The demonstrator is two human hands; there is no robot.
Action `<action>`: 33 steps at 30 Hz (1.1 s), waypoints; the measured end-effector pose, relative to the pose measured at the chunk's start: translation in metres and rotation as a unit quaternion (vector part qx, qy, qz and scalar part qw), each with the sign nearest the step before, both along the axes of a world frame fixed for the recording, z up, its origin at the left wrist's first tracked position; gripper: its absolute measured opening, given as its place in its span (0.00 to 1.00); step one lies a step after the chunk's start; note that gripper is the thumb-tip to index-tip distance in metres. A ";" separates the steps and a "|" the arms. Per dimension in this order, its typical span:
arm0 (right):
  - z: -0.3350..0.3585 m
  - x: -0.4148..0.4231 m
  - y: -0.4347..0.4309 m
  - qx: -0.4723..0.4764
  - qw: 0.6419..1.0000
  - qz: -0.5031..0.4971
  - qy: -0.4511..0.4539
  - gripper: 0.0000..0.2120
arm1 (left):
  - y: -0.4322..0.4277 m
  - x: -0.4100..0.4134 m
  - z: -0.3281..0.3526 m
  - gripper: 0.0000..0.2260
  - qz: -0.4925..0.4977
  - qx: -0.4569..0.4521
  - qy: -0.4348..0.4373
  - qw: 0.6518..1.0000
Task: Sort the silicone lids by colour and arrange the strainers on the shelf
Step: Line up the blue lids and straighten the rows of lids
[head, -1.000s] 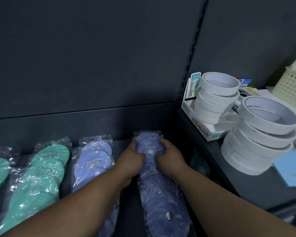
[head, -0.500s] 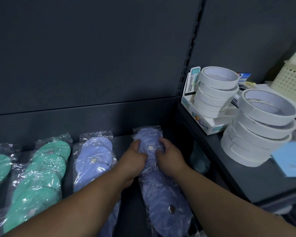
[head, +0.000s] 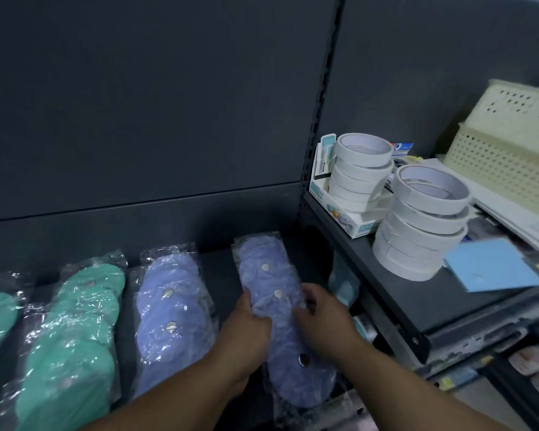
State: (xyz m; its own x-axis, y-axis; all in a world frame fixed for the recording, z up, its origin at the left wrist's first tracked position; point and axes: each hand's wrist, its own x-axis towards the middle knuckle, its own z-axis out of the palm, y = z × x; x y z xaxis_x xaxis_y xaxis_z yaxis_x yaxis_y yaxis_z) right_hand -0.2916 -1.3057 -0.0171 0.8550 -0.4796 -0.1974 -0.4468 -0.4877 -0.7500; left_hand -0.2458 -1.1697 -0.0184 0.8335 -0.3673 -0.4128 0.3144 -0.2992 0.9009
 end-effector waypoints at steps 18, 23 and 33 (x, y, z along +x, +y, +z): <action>0.001 -0.016 0.006 -0.014 0.999 -0.044 0.014 0.25 | 0.015 -0.022 -0.003 0.24 -0.007 0.103 -0.094 0.990; 0.001 -0.020 0.009 0.010 0.998 -0.061 -0.022 0.19 | 0.012 -0.031 0.000 0.28 -0.016 0.081 -0.105 0.991; -0.008 -0.022 -0.007 -0.001 0.998 -0.036 -0.043 0.16 | 0.009 -0.034 -0.007 0.22 0.003 0.052 -0.112 0.992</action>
State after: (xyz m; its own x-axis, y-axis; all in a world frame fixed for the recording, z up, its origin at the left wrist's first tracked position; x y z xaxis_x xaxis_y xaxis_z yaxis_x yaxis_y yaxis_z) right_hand -0.3136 -1.3130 -0.0251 0.8316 -0.5416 -0.1232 -0.4148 -0.4581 -0.7862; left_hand -0.2801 -1.1606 -0.0253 0.9104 -0.3279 -0.2523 0.1117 -0.3923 0.9130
